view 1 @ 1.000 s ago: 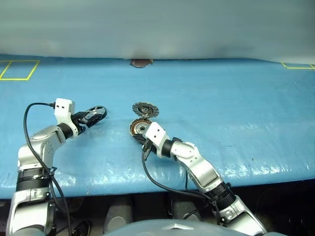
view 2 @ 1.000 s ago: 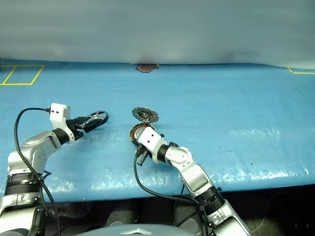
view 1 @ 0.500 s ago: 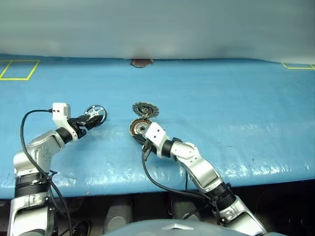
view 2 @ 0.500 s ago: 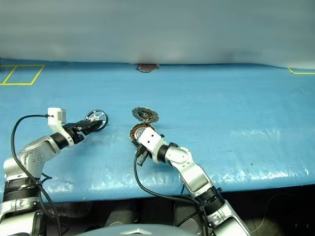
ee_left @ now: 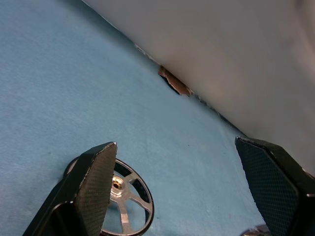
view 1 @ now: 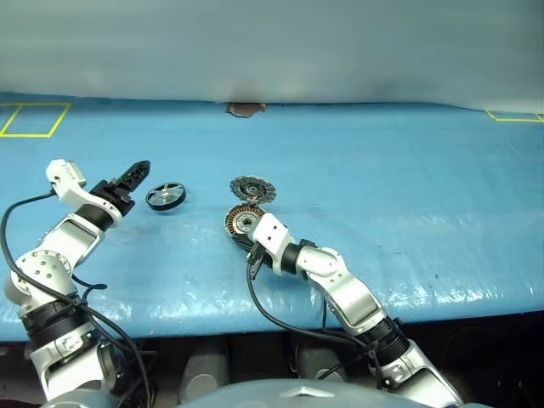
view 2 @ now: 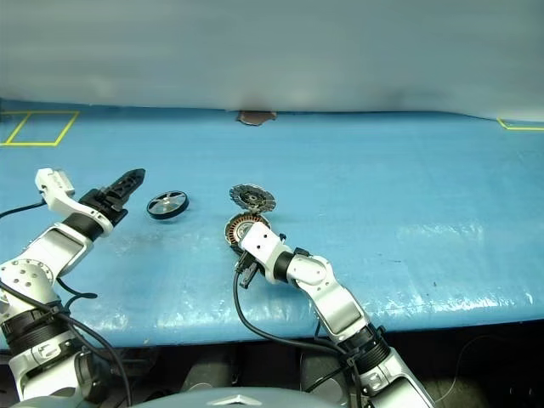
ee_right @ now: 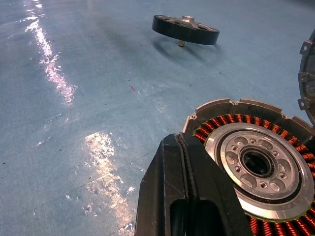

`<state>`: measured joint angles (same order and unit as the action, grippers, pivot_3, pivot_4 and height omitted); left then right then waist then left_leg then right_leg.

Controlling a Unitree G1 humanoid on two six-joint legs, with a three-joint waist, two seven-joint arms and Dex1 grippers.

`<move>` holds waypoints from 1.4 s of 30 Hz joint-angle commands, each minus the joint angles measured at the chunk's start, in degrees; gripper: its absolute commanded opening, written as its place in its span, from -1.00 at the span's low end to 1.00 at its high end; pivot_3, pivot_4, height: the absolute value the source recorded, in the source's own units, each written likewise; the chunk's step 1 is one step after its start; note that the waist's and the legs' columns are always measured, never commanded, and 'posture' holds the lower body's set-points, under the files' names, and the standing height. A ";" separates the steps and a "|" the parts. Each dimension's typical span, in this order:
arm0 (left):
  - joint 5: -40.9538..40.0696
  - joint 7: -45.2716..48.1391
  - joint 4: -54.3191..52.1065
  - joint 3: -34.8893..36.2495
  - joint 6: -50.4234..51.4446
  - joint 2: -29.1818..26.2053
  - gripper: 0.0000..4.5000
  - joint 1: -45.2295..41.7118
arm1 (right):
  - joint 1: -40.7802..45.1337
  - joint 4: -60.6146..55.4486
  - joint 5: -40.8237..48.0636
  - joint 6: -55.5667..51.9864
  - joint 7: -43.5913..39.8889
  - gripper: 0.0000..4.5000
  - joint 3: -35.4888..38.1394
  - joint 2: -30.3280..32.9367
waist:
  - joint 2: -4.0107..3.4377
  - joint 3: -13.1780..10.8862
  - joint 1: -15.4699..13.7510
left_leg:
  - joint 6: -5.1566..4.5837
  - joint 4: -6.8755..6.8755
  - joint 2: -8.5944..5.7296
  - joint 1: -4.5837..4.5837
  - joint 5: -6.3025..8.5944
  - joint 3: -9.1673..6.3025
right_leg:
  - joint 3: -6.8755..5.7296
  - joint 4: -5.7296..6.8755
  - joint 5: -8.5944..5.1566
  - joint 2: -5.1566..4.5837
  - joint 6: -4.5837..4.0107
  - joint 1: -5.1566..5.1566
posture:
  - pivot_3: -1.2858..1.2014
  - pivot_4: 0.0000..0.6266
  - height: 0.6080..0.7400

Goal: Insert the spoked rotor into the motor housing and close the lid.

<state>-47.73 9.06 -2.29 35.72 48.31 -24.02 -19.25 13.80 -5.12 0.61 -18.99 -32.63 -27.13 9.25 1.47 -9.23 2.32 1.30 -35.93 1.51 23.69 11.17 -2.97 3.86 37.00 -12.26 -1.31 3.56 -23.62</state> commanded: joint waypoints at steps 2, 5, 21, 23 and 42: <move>18.72 16.46 -5.85 -17.83 -17.34 -13.53 0.86 3.48 | 0.13 -2.15 0.23 0.33 -0.54 -1.00 -0.08 -0.22 | 0.04 -0.01 -0.09 | 0.04 0.10 -0.01 0.00 -0.01 0.04 | 0.03 -0.03 -0.02 -0.02 -0.07 -0.03 | 0.03 -0.52 1.00; 25.69 27.57 -0.53 -26.76 -22.49 -22.99 0.86 -0.94 | 0.27 -1.75 0.16 0.56 -0.60 -1.00 -0.12 -0.37 | 0.01 -0.03 -0.41 | 0.06 0.12 -0.02 0.01 -0.01 0.04 | 0.00 -0.07 -0.06 -0.05 -0.12 -0.04 | 0.03 -0.52 1.00; 61.97 58.60 42.07 -59.52 -54.58 -27.48 0.86 -38.66 | 0.04 -1.55 -0.68 1.98 2.46 -1.00 0.96 -1.70 | 0.02 -0.07 0.04 | 0.01 0.28 0.06 0.24 0.01 0.03 | 0.02 -0.05 -0.15 0.12 -0.12 -0.32 | 0.03 -0.52 1.00; 63.29 60.52 44.78 -60.47 -56.06 -26.24 0.86 -40.91 | -0.03 -1.89 -0.65 1.74 2.78 -1.00 1.37 -1.48 | 0.07 -0.10 -0.05 | 0.01 0.24 0.05 0.28 0.01 0.02 | 0.02 -0.04 -0.16 0.12 -0.09 -0.32 | 0.03 -0.52 1.00; 72.12 63.51 43.89 -62.17 -61.31 -24.23 0.86 -39.62 | -1.99 -7.95 0.32 -4.32 1.28 -1.00 2.29 3.61 | 0.07 -0.13 0.01 | -0.02 -0.07 0.05 0.40 0.02 -0.07 | 0.02 0.13 -0.12 0.14 -0.03 -0.33 | 0.03 -0.52 1.00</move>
<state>24.10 73.05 42.99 -27.42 -12.29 -47.66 -58.41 12.06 -11.13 0.59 -23.23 -31.27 -25.30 12.99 1.53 -9.36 2.33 1.28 -36.01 1.56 24.08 11.20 -3.04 3.87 37.13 -12.38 -1.17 3.53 -23.95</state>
